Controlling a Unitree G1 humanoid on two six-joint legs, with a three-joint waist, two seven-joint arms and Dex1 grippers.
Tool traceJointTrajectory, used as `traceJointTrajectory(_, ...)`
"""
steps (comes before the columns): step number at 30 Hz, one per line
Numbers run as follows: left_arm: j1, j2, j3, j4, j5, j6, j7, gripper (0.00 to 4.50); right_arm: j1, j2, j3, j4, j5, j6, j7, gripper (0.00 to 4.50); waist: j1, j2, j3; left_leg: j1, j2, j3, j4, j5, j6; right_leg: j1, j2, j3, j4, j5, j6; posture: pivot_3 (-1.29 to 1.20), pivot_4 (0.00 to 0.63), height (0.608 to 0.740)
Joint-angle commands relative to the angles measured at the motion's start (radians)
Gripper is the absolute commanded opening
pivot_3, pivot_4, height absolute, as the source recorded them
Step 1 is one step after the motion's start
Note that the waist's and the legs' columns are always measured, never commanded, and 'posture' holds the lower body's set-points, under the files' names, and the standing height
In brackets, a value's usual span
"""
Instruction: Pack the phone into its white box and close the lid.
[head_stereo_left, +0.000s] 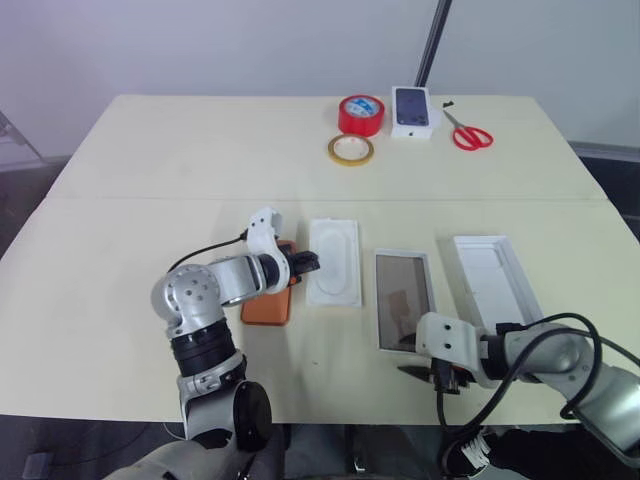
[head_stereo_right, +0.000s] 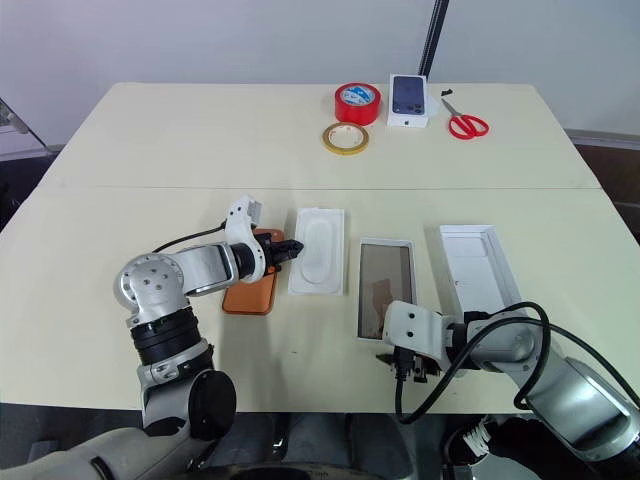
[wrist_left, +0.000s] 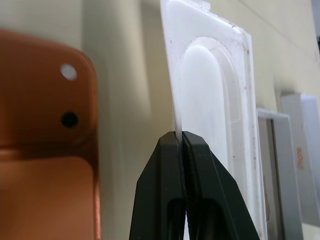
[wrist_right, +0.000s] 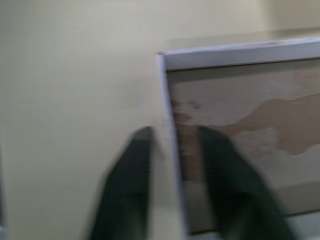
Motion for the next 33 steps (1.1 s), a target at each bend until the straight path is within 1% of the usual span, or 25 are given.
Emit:
traceJointTrajectory(1,-0.048,0.003,0.052,-0.029,-0.013,0.009,0.004,0.00,-0.044,0.031,0.022,0.005,-0.025,-0.029,0.003,0.05,-0.001,-0.001,0.000,0.000,0.000,0.000,0.000,0.000,0.000,0.000,0.000,0.000,0.000,0.000,0.000,0.00,0.150,0.740)
traceJointTrajectory(5,-0.106,0.043,0.113,-0.011,0.012,0.009,0.003,0.00,-0.155,0.088,0.081,0.058,-0.085,-0.073,0.004,0.05,-0.004,-0.002,0.001,0.000,0.001,0.000,0.000,0.001,-0.001,0.000,0.001,0.000,0.000,0.000,0.000,0.00,0.150,0.740)
traceJointTrajectory(9,-0.167,0.090,0.178,0.018,0.032,0.008,-0.002,0.00,-0.306,0.174,0.190,0.175,-0.182,-0.136,0.015,0.05,-0.003,-0.003,0.001,0.000,0.001,0.000,-0.001,0.001,-0.002,-0.001,0.000,-0.001,0.000,0.000,0.000,0.00,0.150,0.740)
traceJointTrajectory(15,-0.202,0.127,0.194,0.035,0.045,0.009,-0.009,0.00,-0.461,0.298,0.264,0.316,-0.251,-0.183,0.030,0.05,0.001,-0.004,0.002,0.000,0.000,0.000,-0.001,0.001,-0.002,-0.001,-0.002,-0.001,0.000,0.000,0.000,0.00,0.150,0.740)
traceJointTrajectory(18,-0.190,0.114,0.177,0.023,0.043,0.009,-0.005,0.00,-0.480,0.338,0.243,0.319,-0.217,-0.159,0.049,0.85,0.001,-0.004,0.002,-0.001,0.000,0.000,0.000,0.001,-0.003,-0.002,-0.003,-0.002,0.000,0.000,0.000,0.00,0.150,0.740)
traceJointTrajectory(20,-0.175,0.092,0.161,0.016,0.038,0.009,0.002,0.00,-0.461,0.318,0.220,0.293,-0.199,-0.159,0.077,1.89,0.003,-0.004,0.002,-0.001,0.000,-0.001,0.000,0.001,-0.003,-0.001,-0.003,-0.002,0.000,0.000,0.000,0.00,0.150,0.740)
traceJointTrajectory(22,-0.162,0.056,0.141,0.007,0.032,0.009,0.009,0.00,-0.437,0.296,0.166,0.274,-0.187,-0.155,0.068,2.98,0.005,-0.004,0.002,-0.001,-0.001,-0.001,0.000,0.001,-0.003,-0.001,-0.004,-0.002,0.000,0.000,0.000,0.00,0.150,0.740)
traceJointTrajectory(24,-0.151,0.021,0.110,0.002,0.030,0.009,0.017,0.00,-0.409,0.270,0.099,0.250,-0.160,-0.133,0.070,3.90,0.005,-0.004,0.002,-0.001,-0.001,0.000,0.000,0.001,-0.003,-0.001,-0.005,-0.002,0.000,0.001,0.001,0.00,0.150,0.740)
traceJointTrajectory(29,-0.119,-0.055,0.015,0.005,0.056,0.009,0.041,0.00,-0.356,0.208,-0.050,0.227,-0.116,-0.086,0.065,3.90,-0.003,-0.004,0.002,-0.001,-0.001,0.000,-0.001,0.001,-0.002,-0.001,-0.004,-0.002,0.000,0.001,0.001,0.00,0.150,0.740)
traceJointTrajectory(33,-0.121,-0.074,-0.012,0.029,0.075,0.009,0.047,0.00,-0.326,0.188,-0.089,0.225,-0.118,-0.081,0.055,3.90,-0.005,-0.004,0.002,-0.001,0.000,0.000,-0.002,0.001,-0.002,-0.002,-0.002,-0.001,0.000,0.001,0.001,0.00,0.150,0.740)
